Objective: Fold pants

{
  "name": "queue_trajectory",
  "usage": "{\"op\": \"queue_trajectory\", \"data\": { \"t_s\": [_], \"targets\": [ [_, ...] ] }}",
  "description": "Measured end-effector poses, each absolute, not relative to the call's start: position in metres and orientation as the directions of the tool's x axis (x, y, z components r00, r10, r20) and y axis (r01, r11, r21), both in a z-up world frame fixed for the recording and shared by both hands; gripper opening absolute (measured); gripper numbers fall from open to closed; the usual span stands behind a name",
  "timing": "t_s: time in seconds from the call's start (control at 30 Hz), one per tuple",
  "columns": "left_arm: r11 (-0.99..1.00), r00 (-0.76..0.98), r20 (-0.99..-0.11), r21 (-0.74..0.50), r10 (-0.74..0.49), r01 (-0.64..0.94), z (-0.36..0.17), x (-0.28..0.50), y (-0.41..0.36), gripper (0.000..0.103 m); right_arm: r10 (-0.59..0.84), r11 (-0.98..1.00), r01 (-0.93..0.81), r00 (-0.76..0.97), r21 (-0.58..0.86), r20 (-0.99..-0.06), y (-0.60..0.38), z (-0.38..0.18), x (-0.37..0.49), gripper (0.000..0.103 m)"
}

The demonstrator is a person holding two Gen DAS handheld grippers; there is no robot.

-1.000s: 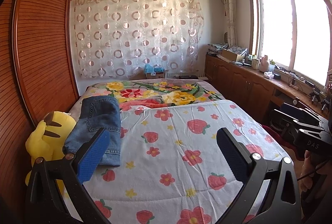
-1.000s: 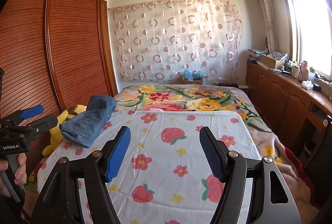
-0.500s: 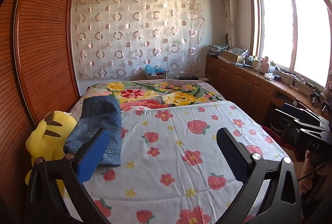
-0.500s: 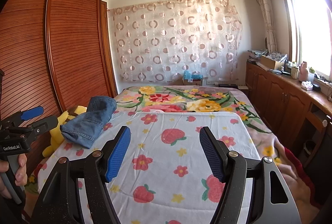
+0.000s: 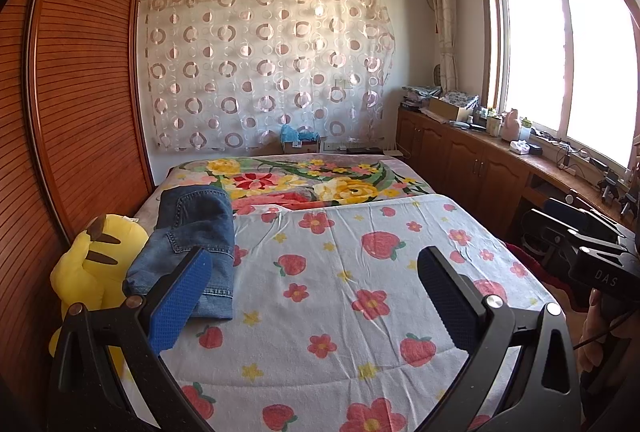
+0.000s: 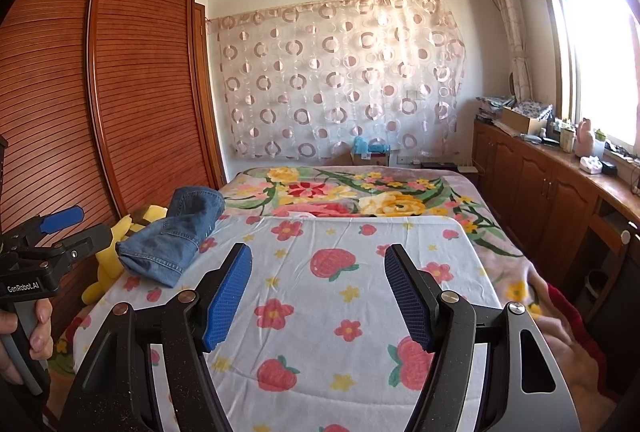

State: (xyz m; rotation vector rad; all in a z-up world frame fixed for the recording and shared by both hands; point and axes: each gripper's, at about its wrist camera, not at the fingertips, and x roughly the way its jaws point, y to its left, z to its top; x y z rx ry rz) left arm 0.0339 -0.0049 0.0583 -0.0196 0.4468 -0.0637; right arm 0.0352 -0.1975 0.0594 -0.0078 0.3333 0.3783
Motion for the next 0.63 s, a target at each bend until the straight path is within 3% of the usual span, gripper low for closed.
{"op": "queue_trajectory", "data": {
  "t_s": [0.63],
  "targets": [
    [0.998, 0.901, -0.429, -0.033, -0.066, 0.057, 0.0562, 0.0333, -0.0047, 0.103, 0.354, 0.933, -0.357, 0.879, 0.052, -0.319, -0.1957, 0.0612, 0.032, 0.071]
  ]
}}
